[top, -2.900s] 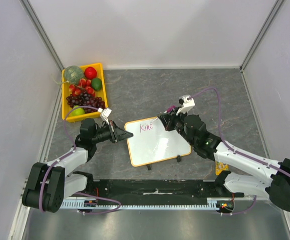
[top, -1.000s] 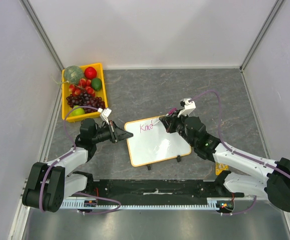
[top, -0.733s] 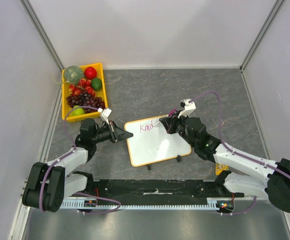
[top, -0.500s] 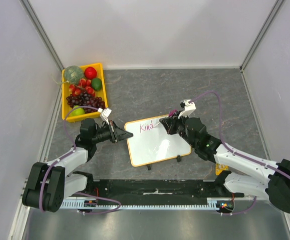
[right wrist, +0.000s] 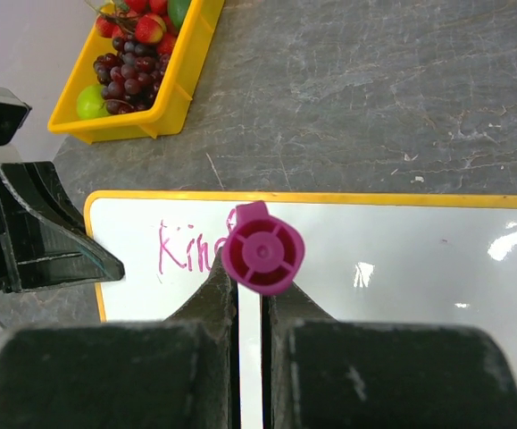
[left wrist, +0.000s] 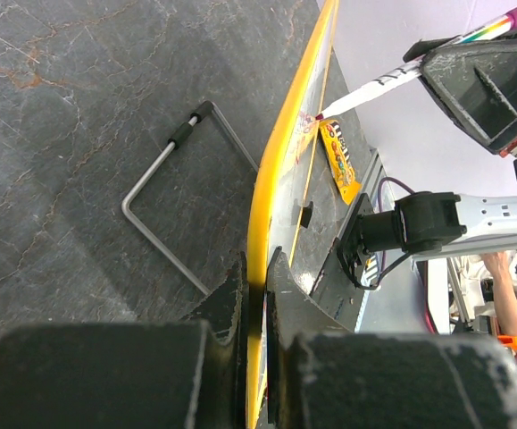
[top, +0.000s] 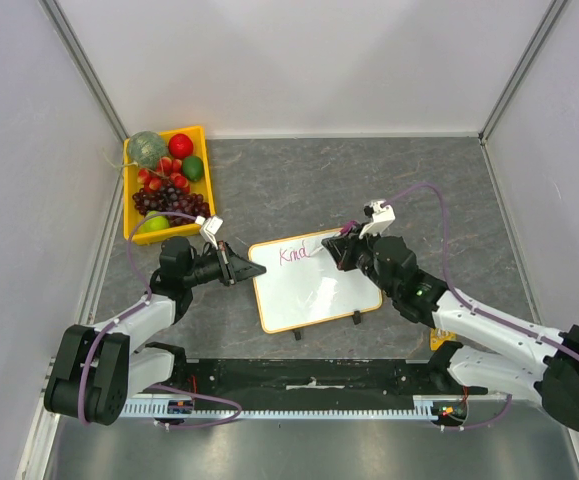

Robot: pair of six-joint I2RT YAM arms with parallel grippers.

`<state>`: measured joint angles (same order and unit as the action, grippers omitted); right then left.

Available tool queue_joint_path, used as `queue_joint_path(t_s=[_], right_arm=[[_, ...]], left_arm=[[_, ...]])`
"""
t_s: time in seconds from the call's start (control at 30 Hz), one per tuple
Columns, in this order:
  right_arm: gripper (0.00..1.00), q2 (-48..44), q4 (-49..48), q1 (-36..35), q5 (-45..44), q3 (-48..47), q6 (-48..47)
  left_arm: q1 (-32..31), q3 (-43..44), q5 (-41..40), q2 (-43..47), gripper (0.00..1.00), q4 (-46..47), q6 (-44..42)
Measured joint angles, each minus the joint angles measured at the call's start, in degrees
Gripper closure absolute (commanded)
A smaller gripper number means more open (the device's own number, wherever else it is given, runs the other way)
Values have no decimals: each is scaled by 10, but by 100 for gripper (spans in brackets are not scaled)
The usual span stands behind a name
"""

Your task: Write a sentence on the whiteboard

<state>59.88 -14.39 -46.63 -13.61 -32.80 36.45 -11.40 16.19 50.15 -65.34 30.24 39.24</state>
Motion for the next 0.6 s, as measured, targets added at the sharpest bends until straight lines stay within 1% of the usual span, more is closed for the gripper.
queue_joint_path(t_s=[0.2,0.37,0.5,0.6], right_arm=[[100,-30,10,1,-2,-7,3],[100,-35,14,12,6,-25,2],[100,-35,14,49,58,-26,5],[100,-48,14,97,106,-21,14]], left_arm=[[0,0,0,1,98,0,0],[0,0,0,1,98,0,0],[0,0,0,3,98,-1,0],[-2,0,0,7,98,-2,0]])
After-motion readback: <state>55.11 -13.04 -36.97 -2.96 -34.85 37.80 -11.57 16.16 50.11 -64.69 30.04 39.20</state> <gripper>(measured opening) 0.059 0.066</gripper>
